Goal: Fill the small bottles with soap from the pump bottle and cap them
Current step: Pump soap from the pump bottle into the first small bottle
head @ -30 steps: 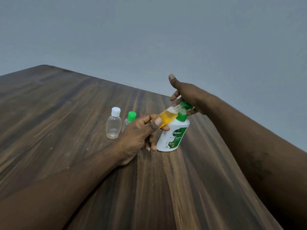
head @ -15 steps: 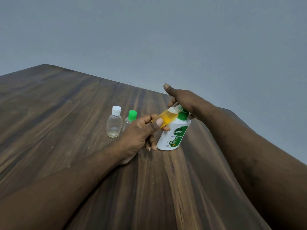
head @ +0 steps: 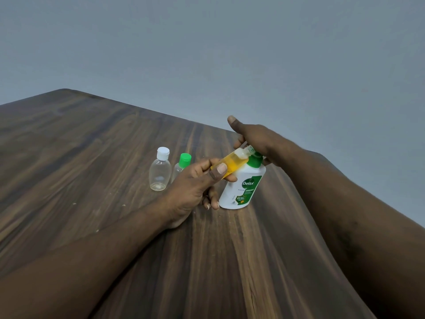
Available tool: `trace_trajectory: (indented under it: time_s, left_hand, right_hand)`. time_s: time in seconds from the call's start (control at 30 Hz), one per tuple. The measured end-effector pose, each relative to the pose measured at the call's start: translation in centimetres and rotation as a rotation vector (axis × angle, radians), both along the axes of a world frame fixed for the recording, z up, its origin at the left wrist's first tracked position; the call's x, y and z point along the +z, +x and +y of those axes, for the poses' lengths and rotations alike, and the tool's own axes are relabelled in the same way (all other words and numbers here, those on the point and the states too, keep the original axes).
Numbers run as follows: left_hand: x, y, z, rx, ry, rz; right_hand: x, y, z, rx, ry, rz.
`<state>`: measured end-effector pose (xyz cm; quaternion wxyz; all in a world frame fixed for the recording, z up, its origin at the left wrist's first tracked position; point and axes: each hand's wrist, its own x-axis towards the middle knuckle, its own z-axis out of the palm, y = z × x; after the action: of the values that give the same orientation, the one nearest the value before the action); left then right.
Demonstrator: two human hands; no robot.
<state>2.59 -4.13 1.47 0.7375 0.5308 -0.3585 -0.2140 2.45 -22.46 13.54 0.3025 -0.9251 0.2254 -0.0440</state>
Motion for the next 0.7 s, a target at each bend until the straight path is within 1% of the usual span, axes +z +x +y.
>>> trace_trajectory:
  time_s: [0.2, 0.47, 0.7]
  left_hand:
    - [0.0, 0.0, -0.1, 0.002, 0.004, -0.005]
    - [0.1, 0.0, 0.0, 0.001, -0.025, 0.000]
    - [-0.1, 0.0, -0.2, -0.001, -0.018, 0.009]
  right_hand:
    - [-0.1, -0.1, -0.2, 0.002, 0.002, -0.035]
    - [2.4, -0.5, -0.3, -0.009, 0.060, -0.048]
    - [0.3, -0.3, 0.2, 0.010, -0.015, -0.024]
